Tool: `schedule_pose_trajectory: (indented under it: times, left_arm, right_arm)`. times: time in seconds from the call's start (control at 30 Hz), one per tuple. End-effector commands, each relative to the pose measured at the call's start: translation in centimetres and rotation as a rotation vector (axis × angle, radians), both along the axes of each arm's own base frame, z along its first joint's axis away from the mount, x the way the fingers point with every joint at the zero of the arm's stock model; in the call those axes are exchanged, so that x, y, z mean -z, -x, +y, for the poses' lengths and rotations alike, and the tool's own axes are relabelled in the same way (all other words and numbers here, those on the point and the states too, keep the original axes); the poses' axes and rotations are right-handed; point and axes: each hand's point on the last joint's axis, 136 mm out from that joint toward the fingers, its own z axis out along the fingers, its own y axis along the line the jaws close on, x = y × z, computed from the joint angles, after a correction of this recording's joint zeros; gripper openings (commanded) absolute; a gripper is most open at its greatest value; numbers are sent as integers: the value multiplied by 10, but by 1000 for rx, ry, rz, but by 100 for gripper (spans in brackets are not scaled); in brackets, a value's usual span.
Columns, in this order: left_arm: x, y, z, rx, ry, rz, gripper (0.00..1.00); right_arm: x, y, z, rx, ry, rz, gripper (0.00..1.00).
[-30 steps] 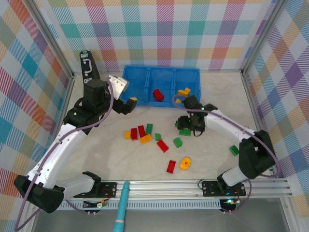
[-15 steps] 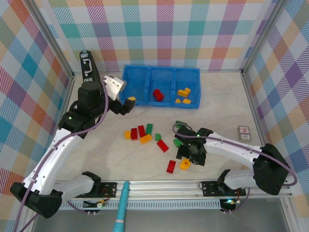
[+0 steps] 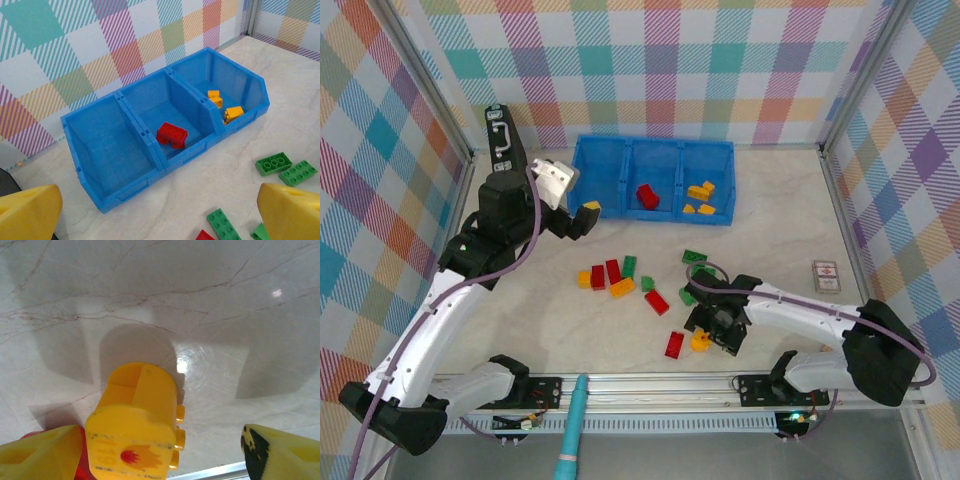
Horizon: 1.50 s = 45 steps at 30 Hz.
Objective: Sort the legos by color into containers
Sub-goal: Pick up the lego from the bottom-center of the table, then place the lego in the container.
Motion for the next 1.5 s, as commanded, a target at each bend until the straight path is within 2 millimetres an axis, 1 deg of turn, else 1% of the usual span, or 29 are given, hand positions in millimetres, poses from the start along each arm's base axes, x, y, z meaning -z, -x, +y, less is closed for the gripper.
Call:
schedule_pose_trajectory:
  times: [0.0, 0.07, 0.23, 0.37, 0.47, 0.53, 0.67, 0.77, 0.87, 0.97, 1.03, 1.1, 1.2, 1.33, 1.43, 1.47]
  left_arm:
    - [-8, 0, 3, -8, 17, -35, 100]
    - [-8, 0, 4, -9, 14, -37, 100]
    - [-6, -1, 4, -14, 10, -33, 100]
    - [-5, -2, 5, -18, 6, -33, 100]
    - [-5, -1, 6, -22, 1, -35, 100]
    - [-5, -2, 7, -26, -2, -37, 100]
    - [-5, -2, 8, -29, -7, -39, 100]
    - [-6, -1, 9, -33, -10, -44, 100]
    - [-6, -1, 11, -41, -15, -48, 100]
    - [-4, -3, 12, -47, -23, -49, 100]
    - [-4, -3, 11, -47, -25, -47, 100]
    - [-3, -4, 12, -49, -28, -46, 100]
    - [-2, -5, 11, -48, -30, -42, 100]
    - [-2, -5, 11, -50, -36, -39, 100]
    - [-1, -6, 13, -58, -44, -41, 100]
    - [-1, -7, 13, -61, -47, -40, 100]
  right_arm:
    - [8, 3, 6, 28, -13, 27, 80]
    - [10, 4, 8, 26, -14, 33, 78]
    - [17, 5, 12, 21, -6, 54, 69]
    - [19, 5, 13, 14, 6, 60, 54]
    - [17, 3, 9, 11, 28, 49, 43]
    - [12, -2, 6, 3, 52, 23, 37]
    - [-4, -23, 3, -17, 66, -49, 32]
    - [-22, -49, -4, -37, 84, -130, 31]
    - [-48, -83, -23, -59, 123, -225, 30]
    - [-76, -125, -36, -94, 133, -342, 30]
    - [-92, -156, -41, -132, 148, -416, 30]
    - [-105, -188, -38, -196, 170, -498, 30]
    - [-118, -239, -22, -346, 240, -627, 30]
    - [-123, -292, -5, -476, 320, -681, 29]
    - [-135, -326, 6, -514, 348, -747, 29]
    - [-139, -335, 6, -514, 360, -761, 29]
